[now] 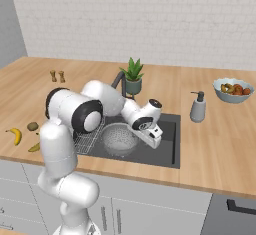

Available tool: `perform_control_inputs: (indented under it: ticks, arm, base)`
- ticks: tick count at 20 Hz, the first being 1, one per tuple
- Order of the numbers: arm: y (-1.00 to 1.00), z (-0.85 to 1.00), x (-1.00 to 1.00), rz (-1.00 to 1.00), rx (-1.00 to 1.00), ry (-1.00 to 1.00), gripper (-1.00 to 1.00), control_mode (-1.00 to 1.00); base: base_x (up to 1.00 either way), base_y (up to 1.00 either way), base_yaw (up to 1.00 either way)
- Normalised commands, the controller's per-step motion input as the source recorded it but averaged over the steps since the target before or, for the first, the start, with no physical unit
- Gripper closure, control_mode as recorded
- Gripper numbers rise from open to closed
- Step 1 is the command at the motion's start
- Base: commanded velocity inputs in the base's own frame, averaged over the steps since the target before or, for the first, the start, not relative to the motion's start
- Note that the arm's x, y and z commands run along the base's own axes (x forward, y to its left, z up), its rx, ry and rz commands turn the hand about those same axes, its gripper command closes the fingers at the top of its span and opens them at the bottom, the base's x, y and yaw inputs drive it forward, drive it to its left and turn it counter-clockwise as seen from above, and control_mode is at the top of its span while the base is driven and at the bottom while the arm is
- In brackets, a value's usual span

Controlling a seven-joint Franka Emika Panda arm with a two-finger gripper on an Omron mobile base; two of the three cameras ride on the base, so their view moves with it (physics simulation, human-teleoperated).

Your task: Put the colander in the sink, put the kiwi, banana, banana in the colander, and turn on the sink faucet and pour water over the colander.

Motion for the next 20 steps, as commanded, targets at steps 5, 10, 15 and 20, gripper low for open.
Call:
perform_control_inputs:
  ticks: [5,10,15,20]
  arm:
    - [-0.03,0.46,-0.47,0.00,0.01,-0.16,-1.00,-1.00]
    - [0.00,0.60,-0.54,0.00,-0.01,-0.18,-1.00,-1.00]
    - [0.25,0.53,-0.64,0.00,-0.11,-0.26,-1.00,-1.00]
    - [0.69,0.40,-0.51,0.00,-0.30,-0.31,-1.00,-1.00]
  base:
    - [0.00,0.00,0.00]
    - [0.00,0.00,0.00]
    - [0.00,0.00,0.00]
    - [0.00,0.00,0.00]
